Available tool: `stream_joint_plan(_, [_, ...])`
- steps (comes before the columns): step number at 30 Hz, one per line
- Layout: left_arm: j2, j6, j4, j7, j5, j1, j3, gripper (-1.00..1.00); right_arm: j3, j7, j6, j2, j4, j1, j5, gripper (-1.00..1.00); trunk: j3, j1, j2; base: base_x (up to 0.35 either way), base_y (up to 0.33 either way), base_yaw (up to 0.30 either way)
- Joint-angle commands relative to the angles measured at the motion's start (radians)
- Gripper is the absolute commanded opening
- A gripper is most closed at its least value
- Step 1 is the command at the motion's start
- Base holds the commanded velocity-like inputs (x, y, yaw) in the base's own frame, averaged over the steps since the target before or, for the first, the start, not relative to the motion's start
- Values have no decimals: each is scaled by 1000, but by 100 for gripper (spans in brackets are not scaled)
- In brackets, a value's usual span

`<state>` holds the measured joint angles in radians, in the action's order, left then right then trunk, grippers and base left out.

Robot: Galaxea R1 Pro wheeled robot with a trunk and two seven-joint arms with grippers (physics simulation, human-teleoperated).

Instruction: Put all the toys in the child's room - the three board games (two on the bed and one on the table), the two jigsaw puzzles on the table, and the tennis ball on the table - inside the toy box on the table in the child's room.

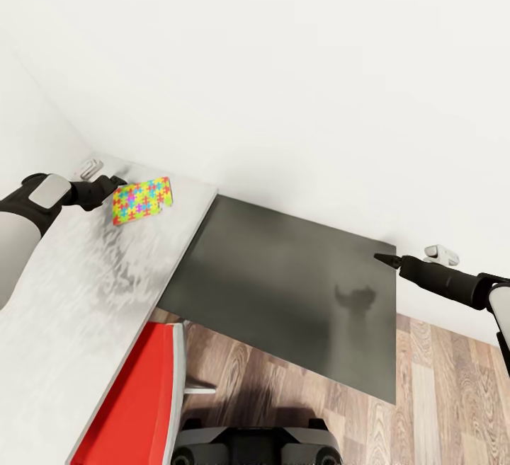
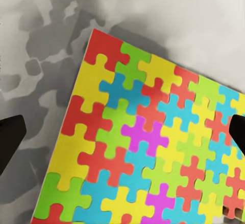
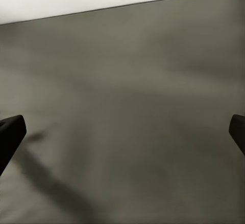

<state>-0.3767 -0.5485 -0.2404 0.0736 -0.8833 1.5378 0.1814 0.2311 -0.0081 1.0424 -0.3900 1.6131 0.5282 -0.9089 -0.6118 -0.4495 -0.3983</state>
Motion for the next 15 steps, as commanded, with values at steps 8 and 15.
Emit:
stream_joint_plan(8, [-1, -4, -2, 5, -10, -2, 7, 100, 10, 34, 5, -7, 1, -1, -1, 100, -6, -1, -2, 0, 0, 0])
stream_joint_plan(15, [-1, -4, -2, 2, -10, -3, 7, 100, 17, 209, 5, -70, 1, -9, -1, 100, -7, -1, -2, 0, 0, 0])
